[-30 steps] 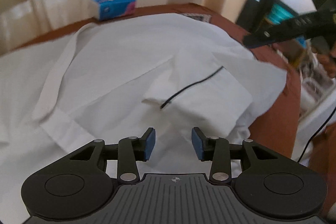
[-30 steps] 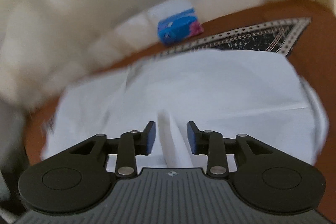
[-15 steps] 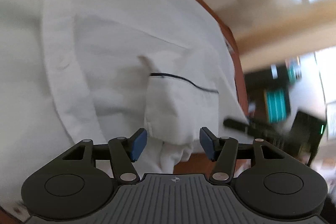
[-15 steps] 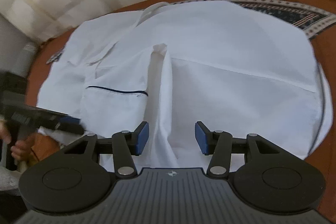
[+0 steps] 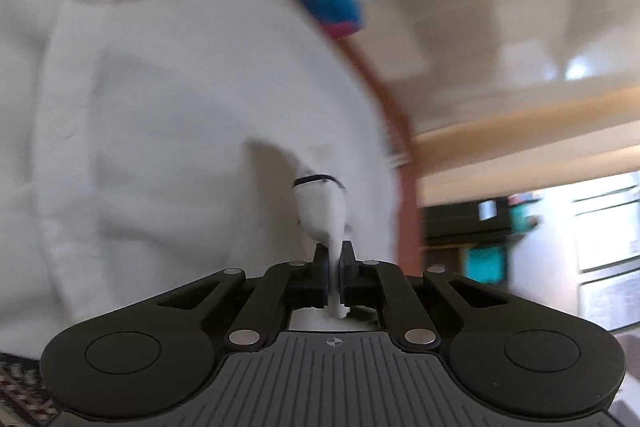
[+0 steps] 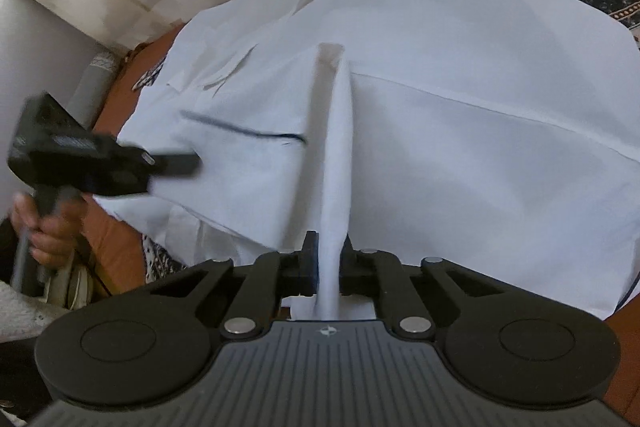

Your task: Fold clothes

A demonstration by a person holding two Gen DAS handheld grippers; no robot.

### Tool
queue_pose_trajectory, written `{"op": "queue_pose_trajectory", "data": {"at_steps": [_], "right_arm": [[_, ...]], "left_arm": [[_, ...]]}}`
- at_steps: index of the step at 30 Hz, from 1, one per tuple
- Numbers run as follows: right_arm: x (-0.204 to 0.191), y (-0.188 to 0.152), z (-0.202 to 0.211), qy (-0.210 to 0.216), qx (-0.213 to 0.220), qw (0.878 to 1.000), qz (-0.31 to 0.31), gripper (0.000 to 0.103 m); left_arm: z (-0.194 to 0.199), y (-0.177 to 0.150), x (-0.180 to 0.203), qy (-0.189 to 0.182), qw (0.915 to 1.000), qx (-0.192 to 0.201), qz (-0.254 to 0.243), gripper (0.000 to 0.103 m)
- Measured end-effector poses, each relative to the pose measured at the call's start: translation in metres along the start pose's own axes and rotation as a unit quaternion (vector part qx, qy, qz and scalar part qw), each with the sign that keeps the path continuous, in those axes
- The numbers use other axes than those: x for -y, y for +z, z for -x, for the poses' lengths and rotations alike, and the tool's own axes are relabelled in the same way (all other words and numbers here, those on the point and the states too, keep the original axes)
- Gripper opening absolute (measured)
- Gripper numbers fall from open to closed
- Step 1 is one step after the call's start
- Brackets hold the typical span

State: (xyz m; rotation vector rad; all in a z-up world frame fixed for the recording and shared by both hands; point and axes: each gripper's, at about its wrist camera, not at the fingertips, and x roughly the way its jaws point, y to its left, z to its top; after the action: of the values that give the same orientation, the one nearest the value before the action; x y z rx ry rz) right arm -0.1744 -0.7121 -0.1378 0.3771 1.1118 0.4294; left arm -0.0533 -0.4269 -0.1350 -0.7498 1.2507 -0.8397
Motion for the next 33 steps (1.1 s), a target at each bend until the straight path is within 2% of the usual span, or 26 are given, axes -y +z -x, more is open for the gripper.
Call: {"op": "queue_pose_trajectory", "data": {"at_steps": [3, 5, 10, 13, 14, 15, 18, 20, 21, 22, 23, 24, 25, 27, 29, 31, 33], "right_arm": [[-0.003, -0.002, 0.000, 0.004, -0.012, 1.000, 0.017, 0.004], [-0.004, -0.005, 0.001, 0.009, -0.017, 1.000, 0.022, 0.003], [-0.005, -0.015, 0.007, 0.026, -0.037, 0.998, 0.036, 0.002], [-0.005, -0.026, 0.012, 0.037, -0.064, 0.996, 0.044, 0.002], [-0.003, -0.030, 0.013, 0.039, -0.071, 0.996, 0.044, 0.002], [0.001, -0.034, 0.015, 0.039, -0.077, 0.995, 0.043, 0.002], [0.010, -0.045, 0.020, 0.039, -0.091, 0.995, 0.035, 0.002], [0.014, -0.049, 0.021, 0.039, -0.093, 0.995, 0.028, 0.002], [0.015, -0.050, 0.021, 0.039, -0.094, 0.994, 0.025, 0.002], [0.016, -0.050, 0.022, 0.042, -0.096, 0.994, 0.024, 0.002], [0.018, -0.051, 0.023, 0.045, -0.098, 0.994, 0.023, 0.002], [0.017, -0.052, 0.023, 0.047, -0.101, 0.994, 0.024, 0.002], [0.017, -0.053, 0.023, 0.050, -0.105, 0.993, 0.027, 0.002], [0.019, -0.056, 0.022, 0.059, -0.113, 0.992, 0.027, 0.002], [0.020, -0.053, 0.020, 0.056, -0.120, 0.991, 0.034, 0.002], [0.019, -0.049, 0.018, 0.050, -0.129, 0.989, 0.047, 0.004], [0.017, -0.041, 0.023, 0.026, -0.121, 0.990, 0.068, 0.009]], "left_arm": [[0.004, 0.018, 0.015, -0.026, 0.9988, 0.035, 0.021, 0.002], [0.002, 0.030, 0.020, -0.031, 0.9975, 0.052, 0.035, 0.000], [-0.016, 0.049, 0.025, -0.011, 0.9959, 0.072, 0.054, 0.001], [-0.039, 0.057, 0.024, 0.006, 0.9954, 0.068, 0.067, 0.003], [-0.045, 0.059, 0.022, 0.020, 0.9958, 0.065, 0.062, 0.005], [-0.050, 0.061, 0.018, 0.036, 0.9957, 0.061, 0.060, 0.023], [-0.062, 0.065, 0.011, 0.082, 0.9935, 0.057, 0.054, 0.027], [-0.054, 0.065, 0.005, 0.087, 0.9936, 0.052, 0.051, 0.030], [-0.048, 0.065, 0.004, 0.087, 0.9937, 0.049, 0.049, 0.041], [-0.039, 0.063, 0.005, 0.090, 0.9939, 0.052, 0.037, 0.052], [-0.027, 0.061, 0.007, 0.105, 0.9926, 0.058, 0.016, 0.071], [-0.015, 0.058, 0.009, 0.118, 0.9907, 0.067, -0.005, 0.074], [-0.003, 0.055, 0.011, 0.130, 0.9883, 0.076, -0.024, 0.074], [0.015, 0.055, 0.008, 0.141, 0.9861, 0.082, -0.031, 0.074], [0.023, 0.054, 0.006, 0.138, 0.9872, 0.074, -0.034, 0.072], [0.028, 0.043, 0.014, 0.136, 0.9866, 0.046, -0.077, 0.071], [0.026, 0.021, 0.023, 0.138, 0.9796, 0.002, -0.146, 0.071]]}}
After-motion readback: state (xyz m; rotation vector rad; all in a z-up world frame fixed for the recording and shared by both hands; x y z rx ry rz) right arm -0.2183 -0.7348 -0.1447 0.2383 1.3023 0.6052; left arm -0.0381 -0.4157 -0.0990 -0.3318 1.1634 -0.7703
